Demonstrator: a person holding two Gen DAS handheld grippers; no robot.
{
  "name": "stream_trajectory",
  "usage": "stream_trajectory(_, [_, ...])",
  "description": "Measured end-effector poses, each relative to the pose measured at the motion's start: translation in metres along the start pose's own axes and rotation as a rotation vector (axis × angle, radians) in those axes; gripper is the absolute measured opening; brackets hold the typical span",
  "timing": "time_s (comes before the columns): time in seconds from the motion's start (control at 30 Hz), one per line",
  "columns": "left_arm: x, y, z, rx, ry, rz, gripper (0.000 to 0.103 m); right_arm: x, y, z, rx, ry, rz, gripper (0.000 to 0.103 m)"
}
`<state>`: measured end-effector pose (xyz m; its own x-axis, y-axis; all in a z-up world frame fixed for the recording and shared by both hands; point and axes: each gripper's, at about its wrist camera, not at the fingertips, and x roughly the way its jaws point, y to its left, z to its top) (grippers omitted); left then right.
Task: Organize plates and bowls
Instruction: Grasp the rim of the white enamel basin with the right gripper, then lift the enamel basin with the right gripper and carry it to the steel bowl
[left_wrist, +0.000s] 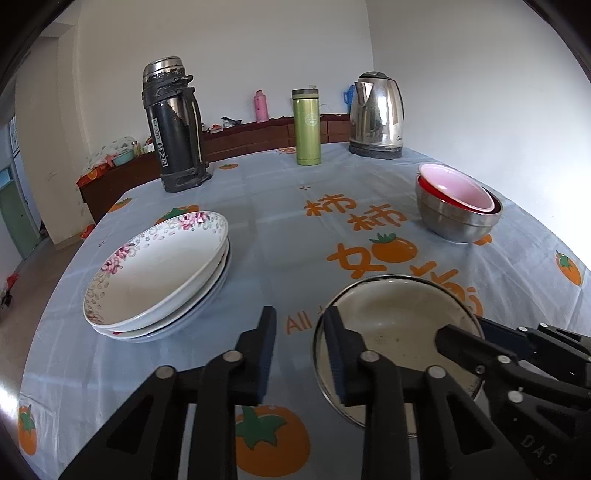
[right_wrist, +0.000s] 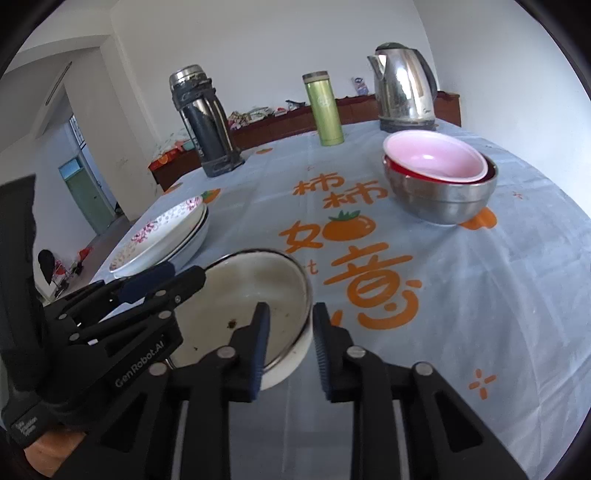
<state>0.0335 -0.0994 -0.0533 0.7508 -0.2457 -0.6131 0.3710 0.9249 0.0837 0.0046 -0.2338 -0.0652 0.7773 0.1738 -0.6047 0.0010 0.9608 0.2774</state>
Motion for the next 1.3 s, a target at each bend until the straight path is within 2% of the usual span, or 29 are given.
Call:
stream_trajectory(0.2, [0.000, -0.005, -0.002, 0.007, 0.007, -0.014, 0.011, 0.001, -0.001, 0.000, -0.001, 0.000, 0.003, 0.022])
stream_trajectory(0.47, [-0.003, -0.003, -0.001, -0.026, 0.006, -0.023, 0.011, -0.002, 0.000, -0.001, -0.001, -0.013, 0.010, 0.017])
stream_trajectory(0.67, [-0.015, -0.005, 0.001, -0.033, -0.040, -0.012, 0.011, -0.010, 0.003, -0.003, -0.022, -0.041, 0.003, 0.016])
stream_trajectory(0.97, [-0.022, -0.021, 0.010, 0.006, -0.089, 0.009, 0.011, -0.027, -0.006, 0.006, -0.010, -0.090, 0.010, 0.016])
stream_trajectory(1.3, [-0.025, -0.047, 0.023, 0.027, -0.112, -0.016, 0.011, -0.042, -0.028, 0.015, 0.024, -0.127, 0.002, 0.016])
